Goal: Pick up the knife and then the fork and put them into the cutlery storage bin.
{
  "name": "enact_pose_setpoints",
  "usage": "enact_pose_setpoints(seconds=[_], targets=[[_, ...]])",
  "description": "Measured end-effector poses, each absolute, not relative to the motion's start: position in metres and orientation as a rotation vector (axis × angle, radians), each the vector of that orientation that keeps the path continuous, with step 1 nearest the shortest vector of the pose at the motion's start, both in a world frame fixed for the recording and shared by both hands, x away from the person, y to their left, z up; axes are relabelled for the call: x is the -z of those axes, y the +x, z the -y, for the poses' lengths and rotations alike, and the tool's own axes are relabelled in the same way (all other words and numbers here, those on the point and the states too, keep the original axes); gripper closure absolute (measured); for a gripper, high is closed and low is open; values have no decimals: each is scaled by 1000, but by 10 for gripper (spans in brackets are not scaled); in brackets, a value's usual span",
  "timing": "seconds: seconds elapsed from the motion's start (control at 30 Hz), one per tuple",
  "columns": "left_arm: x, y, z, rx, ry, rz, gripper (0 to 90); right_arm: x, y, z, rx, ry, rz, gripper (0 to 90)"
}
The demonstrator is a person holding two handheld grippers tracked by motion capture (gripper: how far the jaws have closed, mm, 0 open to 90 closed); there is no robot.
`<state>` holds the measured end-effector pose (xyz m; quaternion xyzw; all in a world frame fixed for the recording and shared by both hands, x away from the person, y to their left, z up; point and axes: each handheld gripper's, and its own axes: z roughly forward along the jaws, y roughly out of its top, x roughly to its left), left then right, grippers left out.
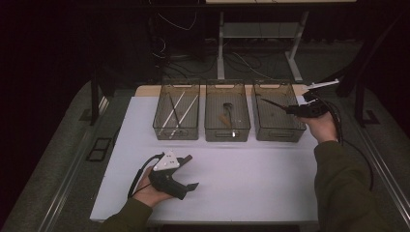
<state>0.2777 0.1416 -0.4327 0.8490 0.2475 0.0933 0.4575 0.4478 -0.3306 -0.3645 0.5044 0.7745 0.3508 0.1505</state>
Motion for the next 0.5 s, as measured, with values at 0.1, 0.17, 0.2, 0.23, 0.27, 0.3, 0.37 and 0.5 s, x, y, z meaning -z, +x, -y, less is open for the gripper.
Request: enact_pose_setpoints(seconds=[0.1,0.17,0.2,0.23,0.27,0.3,0.37,0.5], targets=[[433,278,-142,-224,2086,-610,0,372,453,326,-970,1453,-2239,757],[433,278,-141,-221,2085,-610,2,378,456,324,-950,1463,-2249,757],[433,277,-141,-220,2085,-608,2,380,458,323,-941,1465,-2252,757],[433,277,-140,-218,2076,-613,2,382,459,322,-934,1469,-2254,757],[433,277,-140,-219,2077,-611,2,384,460,321,-931,1472,-2256,757],[433,277,-140,-219,2077,-610,3,385,461,320,-927,1473,-2262,757],[433,277,-140,-217,2076,-611,3,389,462,318,-914,1481,-2268,756],[433,277,-140,-218,2077,-608,5,393,463,315,-883,1474,-2286,749]])
